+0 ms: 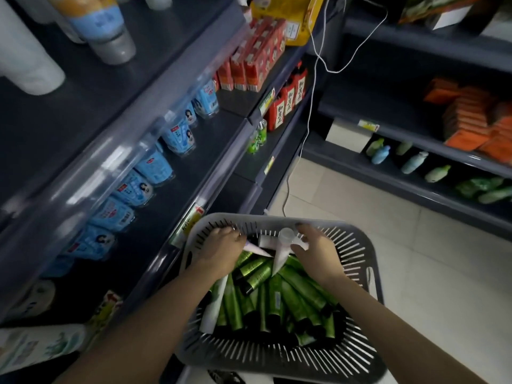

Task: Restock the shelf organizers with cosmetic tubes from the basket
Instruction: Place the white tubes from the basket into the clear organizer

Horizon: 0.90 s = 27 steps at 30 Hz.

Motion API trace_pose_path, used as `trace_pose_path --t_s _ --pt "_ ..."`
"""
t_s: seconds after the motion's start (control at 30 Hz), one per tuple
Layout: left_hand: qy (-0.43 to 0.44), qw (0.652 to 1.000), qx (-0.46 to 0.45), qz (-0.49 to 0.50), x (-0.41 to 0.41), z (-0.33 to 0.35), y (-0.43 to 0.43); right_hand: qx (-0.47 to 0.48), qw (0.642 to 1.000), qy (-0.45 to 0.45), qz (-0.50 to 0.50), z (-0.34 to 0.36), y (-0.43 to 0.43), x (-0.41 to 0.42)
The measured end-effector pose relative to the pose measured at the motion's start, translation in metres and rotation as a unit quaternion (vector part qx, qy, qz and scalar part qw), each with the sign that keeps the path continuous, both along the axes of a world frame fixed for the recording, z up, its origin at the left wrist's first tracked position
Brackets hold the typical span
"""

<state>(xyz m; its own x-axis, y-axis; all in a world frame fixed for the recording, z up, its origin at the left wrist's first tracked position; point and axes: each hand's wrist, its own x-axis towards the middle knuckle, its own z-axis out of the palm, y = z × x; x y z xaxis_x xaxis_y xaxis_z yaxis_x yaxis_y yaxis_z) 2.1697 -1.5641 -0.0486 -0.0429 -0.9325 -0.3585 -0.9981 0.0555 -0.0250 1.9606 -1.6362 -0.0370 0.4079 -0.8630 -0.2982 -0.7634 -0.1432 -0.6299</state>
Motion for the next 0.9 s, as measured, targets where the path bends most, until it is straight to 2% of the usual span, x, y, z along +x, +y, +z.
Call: trace_pose_path --t_s 0.17,0.4,0.5,0.6,0.73,0.83,0.9 --pt "-0.077 0.997 0.013 -0.029 -0.013 -0.004 -0.003 0.033 0.999 -0.020 -0.034 -0.006 0.010 0.012" --pt "-0.035 0.997 0.061 0.026 -0.003 -0.010 -0.002 -0.003 0.992 -0.036 -0.117 -0.007 0.016 0.026" --pt "0.006 0.995 0.077 0.062 0.000 -0.007 0.005 -0.005 0.993 -0.045 -0.112 -0.006 0.021 0.014" --pt "0.028 0.987 0.106 0.115 0.001 -0.001 0.018 0.016 0.998 0.050 -0.046 -0.014 0.028 -0.008" --pt "0.036 0.978 0.134 0.154 0.000 0.005 0.035 0.083 0.978 0.190 0.014 -0.034 0.038 -0.029" --pt "0.098 0.966 0.113 0.213 0.000 0.009 0.046 0.130 0.972 0.196 0.021 -0.041 0.046 -0.032" --pt "0.174 0.940 0.095 0.277 0.000 0.014 0.053 0.162 0.968 0.191 0.012 -0.039 0.050 -0.031"
